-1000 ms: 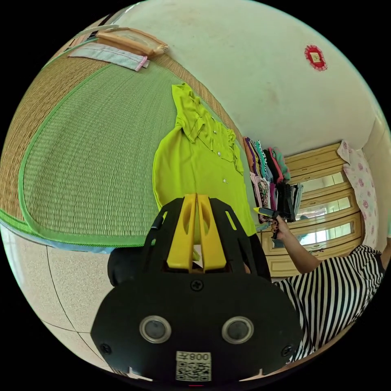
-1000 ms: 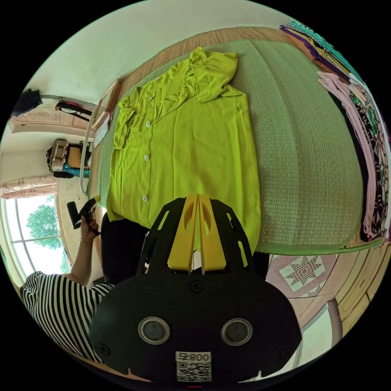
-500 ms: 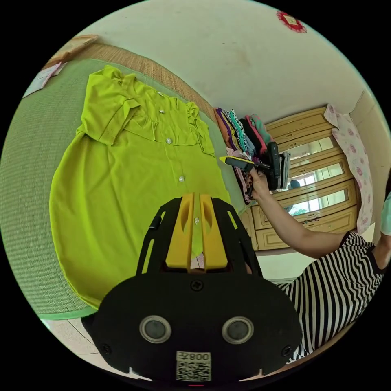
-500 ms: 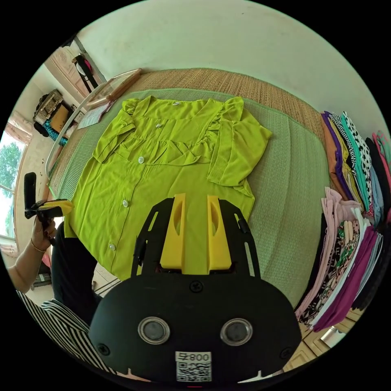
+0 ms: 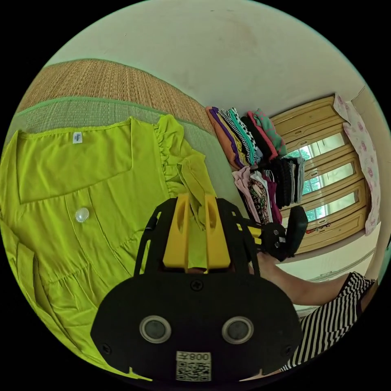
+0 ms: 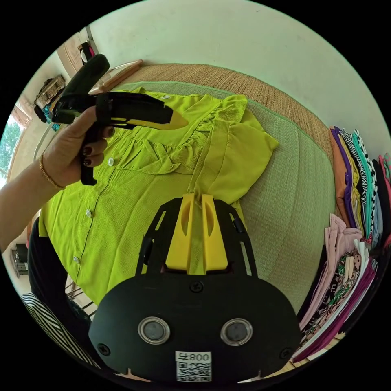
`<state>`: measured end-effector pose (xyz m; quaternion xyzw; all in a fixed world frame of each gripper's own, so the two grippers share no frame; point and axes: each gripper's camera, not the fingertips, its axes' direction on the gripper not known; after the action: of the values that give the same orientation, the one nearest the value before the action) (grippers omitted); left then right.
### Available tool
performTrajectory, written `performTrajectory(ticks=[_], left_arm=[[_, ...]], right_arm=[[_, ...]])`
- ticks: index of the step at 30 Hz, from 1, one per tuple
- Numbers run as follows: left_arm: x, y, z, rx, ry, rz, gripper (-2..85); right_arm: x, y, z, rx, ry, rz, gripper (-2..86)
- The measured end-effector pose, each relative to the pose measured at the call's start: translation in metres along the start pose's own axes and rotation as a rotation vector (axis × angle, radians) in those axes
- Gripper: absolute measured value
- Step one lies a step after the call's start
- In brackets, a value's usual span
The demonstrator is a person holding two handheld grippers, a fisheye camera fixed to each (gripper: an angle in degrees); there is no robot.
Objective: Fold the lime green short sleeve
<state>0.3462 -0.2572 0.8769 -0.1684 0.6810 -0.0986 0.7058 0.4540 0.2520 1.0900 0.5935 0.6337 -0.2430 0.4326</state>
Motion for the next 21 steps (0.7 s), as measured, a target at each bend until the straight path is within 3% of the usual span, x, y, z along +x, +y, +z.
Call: performTrajectory(ticks=[10,21], left_arm=[[-0.038,-0.065,0.079,-0.049,-0.063,-0.061,1.5],[-0.043,-0.055,0.071,0.044,-0.026,-0.026,0.2]], right_arm=[[0.019,0.022,-0.026,0.048,-0.075,0.020,0.7],[0.026,0.051,-0.075,0.126,-0.196,-0.024,0.7]])
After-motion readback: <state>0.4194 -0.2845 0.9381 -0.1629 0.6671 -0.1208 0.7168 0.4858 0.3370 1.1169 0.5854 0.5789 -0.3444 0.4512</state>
